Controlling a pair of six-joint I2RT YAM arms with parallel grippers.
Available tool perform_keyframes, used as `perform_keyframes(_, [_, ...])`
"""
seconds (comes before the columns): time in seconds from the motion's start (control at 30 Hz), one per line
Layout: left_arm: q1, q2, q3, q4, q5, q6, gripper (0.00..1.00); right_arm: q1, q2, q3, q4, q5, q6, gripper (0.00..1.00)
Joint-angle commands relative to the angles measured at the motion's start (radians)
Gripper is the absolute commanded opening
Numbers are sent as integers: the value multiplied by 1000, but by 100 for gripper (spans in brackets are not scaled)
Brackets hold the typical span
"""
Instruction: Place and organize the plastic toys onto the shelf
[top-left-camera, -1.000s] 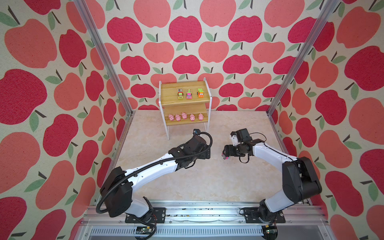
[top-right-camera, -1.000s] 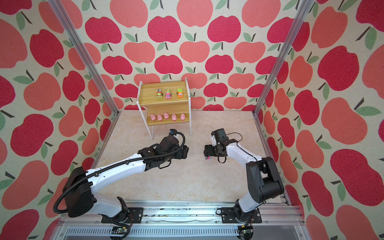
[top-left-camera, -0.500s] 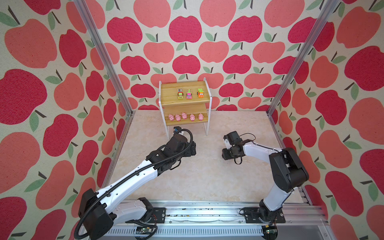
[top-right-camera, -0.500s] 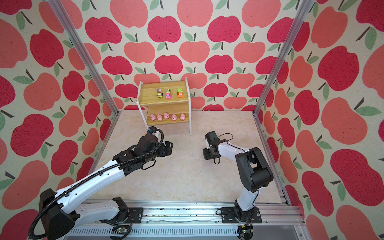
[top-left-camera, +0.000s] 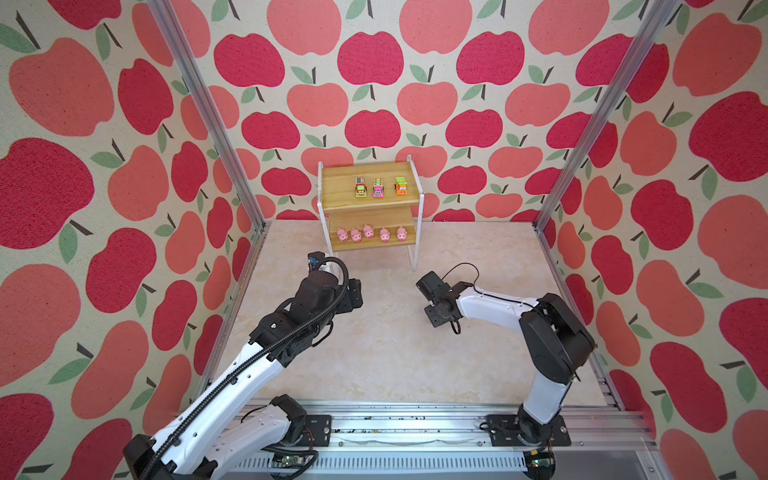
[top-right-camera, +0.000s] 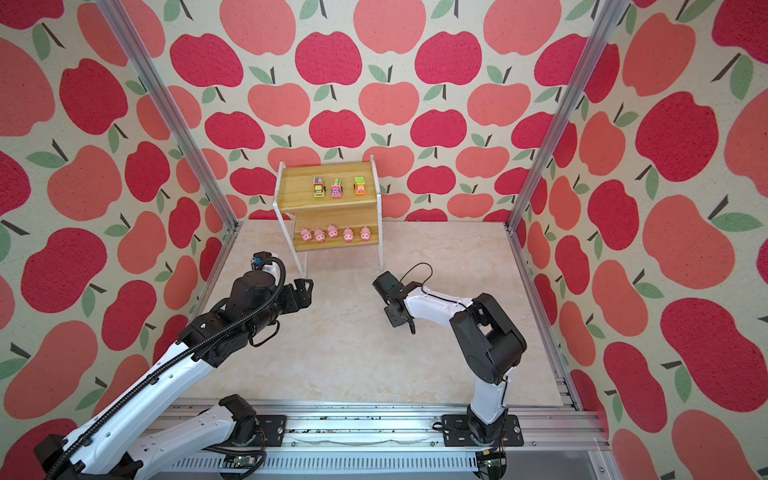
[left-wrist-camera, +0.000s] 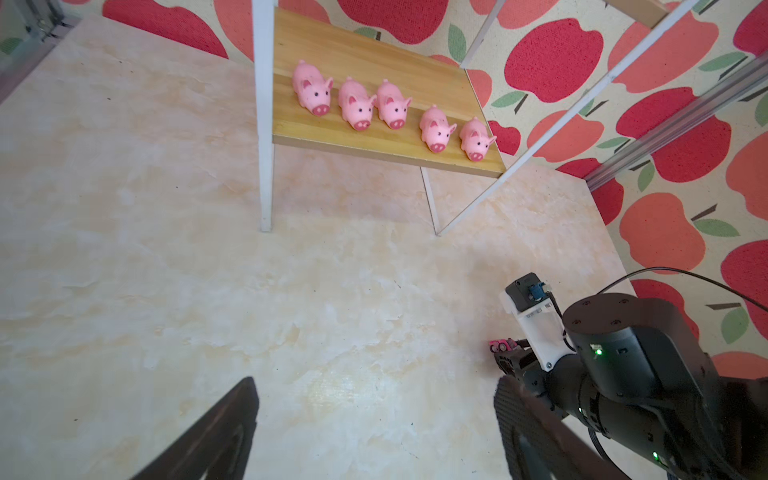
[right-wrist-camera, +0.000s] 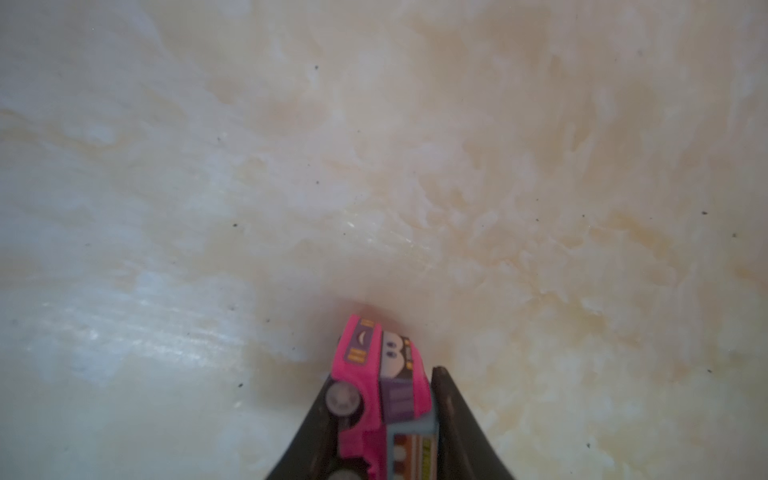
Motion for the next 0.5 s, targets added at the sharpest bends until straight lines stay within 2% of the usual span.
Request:
perform_keyframes(0.0, [52, -48, 2, -87, -32, 24, 91, 88, 105, 90, -186, 285, 20, 31])
perform_keyframes(0.07, [87, -69, -6, -90, -15, 29, 91, 147, 186, 155, -274, 385, 48, 31])
perform_keyframes(0.2, [120, -87, -14, -91, 5, 35, 91, 230, 314, 243, -373, 476, 89, 33])
perform_keyframes(0.47, [139, -98, -13, -87, 18, 47, 90, 359, 475, 385, -490, 480, 163, 44])
